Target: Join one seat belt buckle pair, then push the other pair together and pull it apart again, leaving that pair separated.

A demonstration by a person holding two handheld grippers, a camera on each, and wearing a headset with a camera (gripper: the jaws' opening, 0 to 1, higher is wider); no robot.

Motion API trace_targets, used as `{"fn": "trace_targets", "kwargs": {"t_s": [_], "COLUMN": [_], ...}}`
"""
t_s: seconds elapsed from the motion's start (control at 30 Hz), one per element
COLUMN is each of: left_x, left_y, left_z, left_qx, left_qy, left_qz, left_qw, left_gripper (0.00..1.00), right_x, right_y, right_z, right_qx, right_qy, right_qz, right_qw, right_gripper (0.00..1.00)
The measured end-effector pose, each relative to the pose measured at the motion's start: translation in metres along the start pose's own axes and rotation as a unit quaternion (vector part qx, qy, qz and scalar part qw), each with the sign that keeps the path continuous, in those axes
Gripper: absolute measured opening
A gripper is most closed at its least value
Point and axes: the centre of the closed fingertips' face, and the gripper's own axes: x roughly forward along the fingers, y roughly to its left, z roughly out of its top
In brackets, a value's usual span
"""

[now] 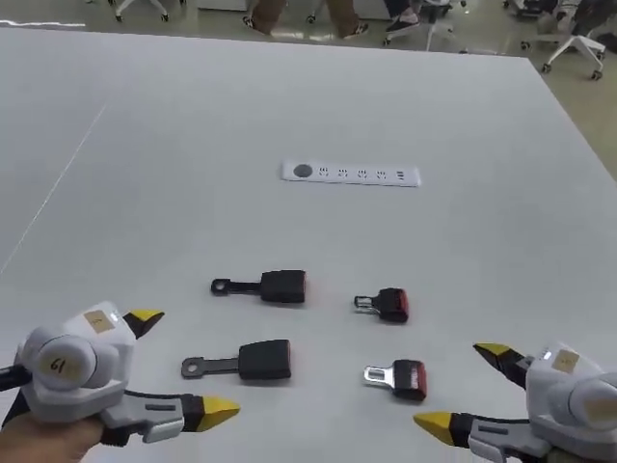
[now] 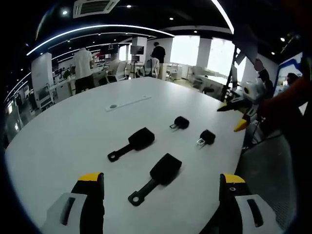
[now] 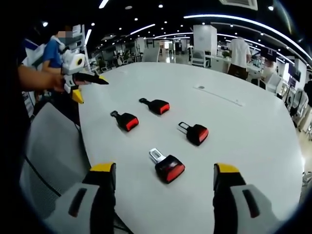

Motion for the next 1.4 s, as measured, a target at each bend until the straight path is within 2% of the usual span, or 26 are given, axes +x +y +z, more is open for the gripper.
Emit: {"fn": "trace_targets", "kwargs": {"t_s": [0.1, 0.17, 0.33, 0.47, 0.63, 0.9, 1.17, 1.27, 1.4], "left_x": [0.006, 0.010, 0.022, 0.032, 0.044, 0.063, 0.082, 0.087, 0.096], "left_y": [0.001, 0.001, 0.002, 0.004, 0.005, 0.006, 0.002, 0.003, 0.004], "left_z": [-0.002, -0.002, -0.006, -0.005, -0.012, -0.019, -0.031, -0.032, -0.035], "left_qx": [0.005, 0.010, 0.021, 0.025, 0.034, 0.042, 0.092, 0.097, 0.114], "left_qy": [0.008, 0.011, 0.027, 0.030, 0.044, 0.056, 0.089, 0.091, 0.097], "left_qz": [-0.006, -0.010, -0.025, -0.034, -0.047, -0.066, -0.096, -0.103, -0.118], "left_qw": [0.9999, 0.9998, 0.9991, 0.9987, 0.9973, 0.9953, 0.9871, 0.9857, 0.9817], "left_gripper": [1.00, 1.00, 0.99, 0.98, 0.96, 0.90, 0.82, 0.78, 0.71], "right_x": [0.007, 0.012, 0.023, 0.030, 0.037, 0.049, 0.060, 0.063, 0.066], "right_y": [0.000, 0.000, -0.001, -0.001, -0.006, -0.008, -0.008, -0.009, -0.009], "right_z": [-0.002, -0.007, -0.009, -0.013, -0.016, -0.023, -0.030, -0.030, -0.035], "right_qx": [-0.004, -0.021, -0.038, -0.054, -0.061, -0.071, -0.087, -0.090, -0.094], "right_qy": [0.010, 0.028, 0.042, 0.057, 0.069, 0.090, 0.112, 0.114, 0.126], "right_qz": [0.010, 0.018, 0.039, 0.058, 0.073, 0.095, 0.121, 0.123, 0.136], "right_qw": [0.9999, 0.9992, 0.9976, 0.9952, 0.9931, 0.9889, 0.9826, 0.9817, 0.9782], "right_gripper": [0.84, 0.84, 0.83, 0.80, 0.77, 0.74, 0.70, 0.69, 0.65]}}
